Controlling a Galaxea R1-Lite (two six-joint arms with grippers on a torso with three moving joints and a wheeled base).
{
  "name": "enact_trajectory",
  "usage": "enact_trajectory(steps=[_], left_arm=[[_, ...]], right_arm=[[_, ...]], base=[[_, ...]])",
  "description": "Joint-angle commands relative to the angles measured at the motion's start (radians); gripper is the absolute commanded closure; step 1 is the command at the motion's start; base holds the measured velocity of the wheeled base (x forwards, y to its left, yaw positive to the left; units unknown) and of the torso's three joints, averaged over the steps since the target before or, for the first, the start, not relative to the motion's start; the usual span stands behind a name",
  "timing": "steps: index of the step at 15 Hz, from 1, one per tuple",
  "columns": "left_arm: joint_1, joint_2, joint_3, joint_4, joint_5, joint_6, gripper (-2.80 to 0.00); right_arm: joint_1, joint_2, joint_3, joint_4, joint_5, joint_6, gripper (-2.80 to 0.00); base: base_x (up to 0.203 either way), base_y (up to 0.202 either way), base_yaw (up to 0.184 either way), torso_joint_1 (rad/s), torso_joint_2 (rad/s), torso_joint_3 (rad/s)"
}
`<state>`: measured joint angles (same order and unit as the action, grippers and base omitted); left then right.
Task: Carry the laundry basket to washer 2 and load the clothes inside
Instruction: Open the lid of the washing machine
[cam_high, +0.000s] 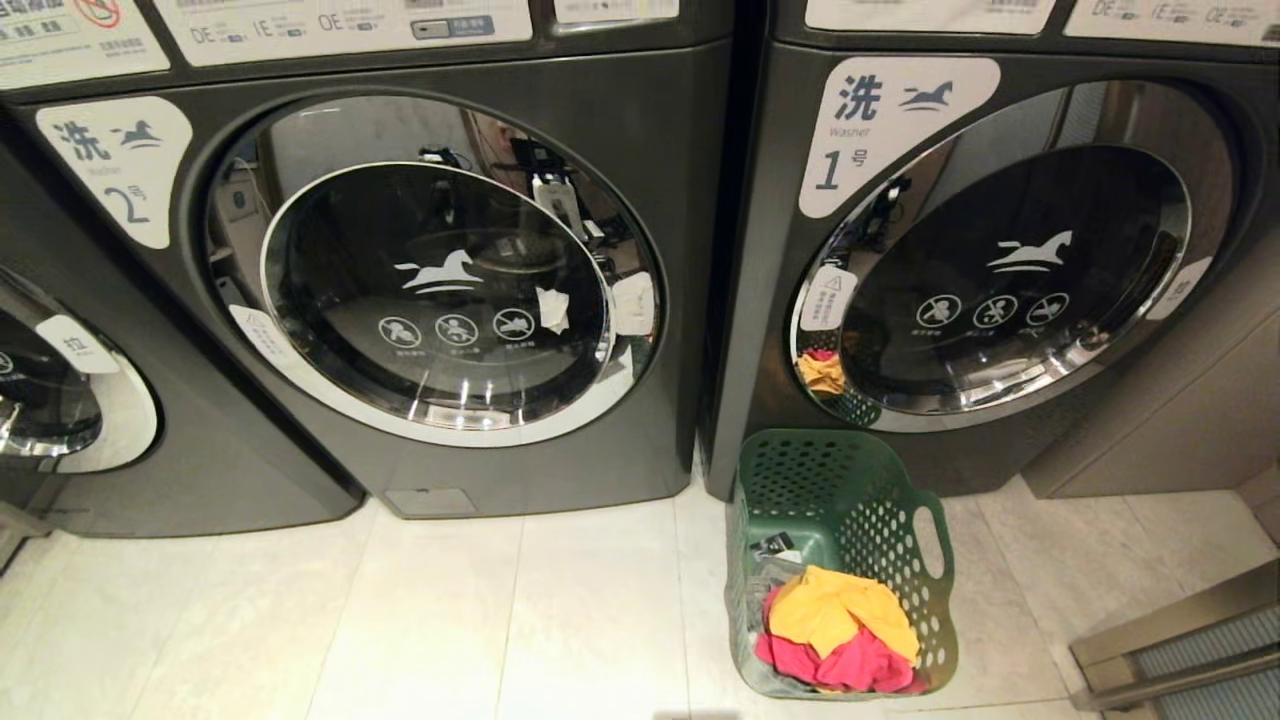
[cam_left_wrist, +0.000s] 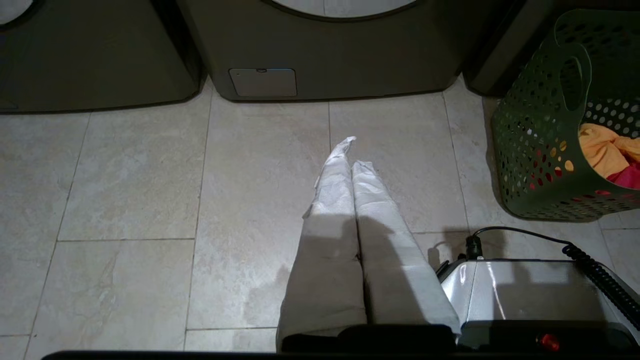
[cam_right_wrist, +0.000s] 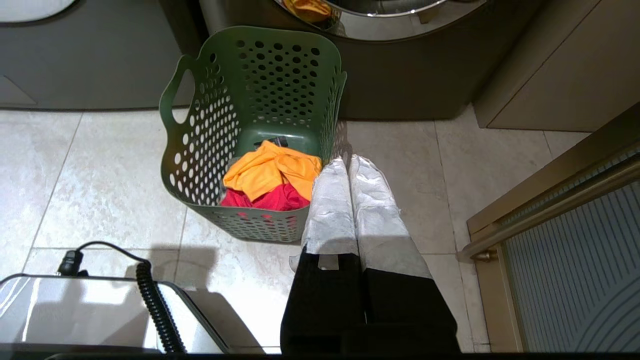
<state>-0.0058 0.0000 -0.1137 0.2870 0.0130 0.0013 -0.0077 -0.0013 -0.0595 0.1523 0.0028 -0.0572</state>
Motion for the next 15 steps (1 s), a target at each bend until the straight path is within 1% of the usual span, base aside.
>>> enact_trajectory(steps=[1, 15], left_arm=[[0.000, 0.000, 0.000, 0.001, -0.001, 0.000, 0.00], [0.000, 0.000, 0.000, 0.001, 0.001, 0.000, 0.00]], right_arm=[[0.000, 0.001, 0.000, 0.001, 0.001, -0.003, 0.00], [0.000, 0.001, 0.001, 0.001, 0.002, -0.006, 0.00]], base=[[0.000, 0.000, 0.000, 0.006, 0.00, 0.206], [0.000, 0.000, 0.000, 0.002, 0.00, 0.202]])
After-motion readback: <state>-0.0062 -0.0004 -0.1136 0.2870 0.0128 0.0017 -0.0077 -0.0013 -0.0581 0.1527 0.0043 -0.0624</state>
